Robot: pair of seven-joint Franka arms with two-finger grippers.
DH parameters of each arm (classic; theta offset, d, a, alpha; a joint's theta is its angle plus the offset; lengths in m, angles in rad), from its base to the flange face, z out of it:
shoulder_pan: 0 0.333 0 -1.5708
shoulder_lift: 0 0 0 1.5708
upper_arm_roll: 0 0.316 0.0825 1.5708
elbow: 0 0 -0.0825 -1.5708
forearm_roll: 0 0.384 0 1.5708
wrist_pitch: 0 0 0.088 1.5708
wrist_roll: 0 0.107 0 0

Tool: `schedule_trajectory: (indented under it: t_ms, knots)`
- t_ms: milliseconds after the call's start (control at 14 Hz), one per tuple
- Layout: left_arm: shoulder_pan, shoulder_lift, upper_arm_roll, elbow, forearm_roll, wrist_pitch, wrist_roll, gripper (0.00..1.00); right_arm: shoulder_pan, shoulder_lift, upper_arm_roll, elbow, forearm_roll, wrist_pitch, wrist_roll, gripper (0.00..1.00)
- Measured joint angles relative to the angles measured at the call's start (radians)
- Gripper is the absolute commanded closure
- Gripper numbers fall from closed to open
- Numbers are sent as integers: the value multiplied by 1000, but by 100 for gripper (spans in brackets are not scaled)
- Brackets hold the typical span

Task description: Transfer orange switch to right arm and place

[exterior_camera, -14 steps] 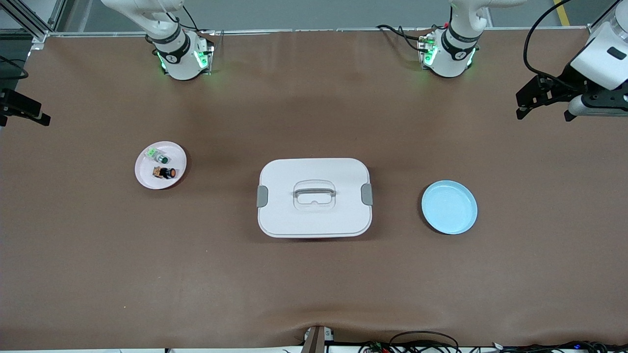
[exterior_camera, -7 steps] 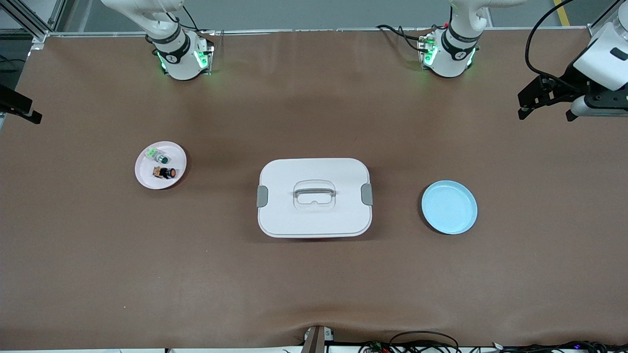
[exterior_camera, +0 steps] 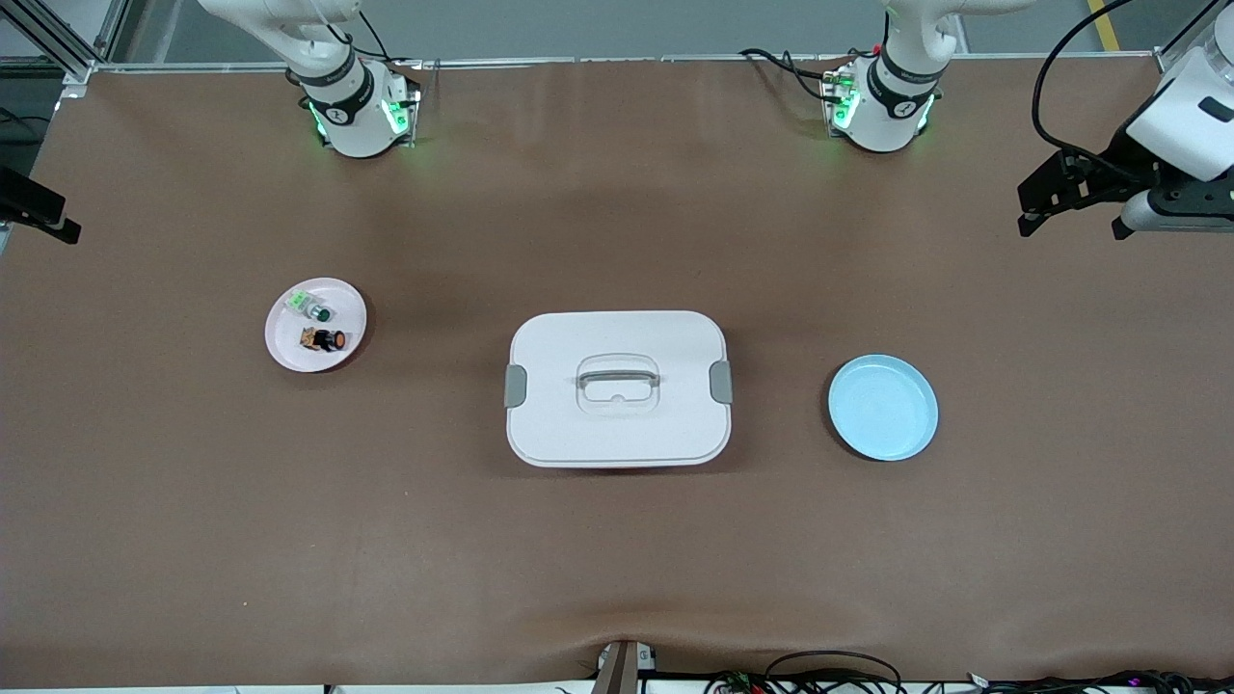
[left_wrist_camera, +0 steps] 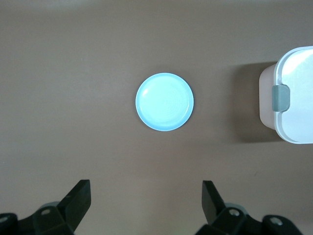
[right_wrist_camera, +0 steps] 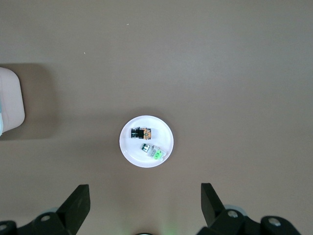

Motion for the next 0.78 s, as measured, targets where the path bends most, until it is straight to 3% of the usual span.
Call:
schedule_trajectory:
  t_ms: [783]
  knots:
    - [1, 0, 1, 0, 0, 0, 0, 0, -4, -1, -12, 26, 25, 1, 3, 0]
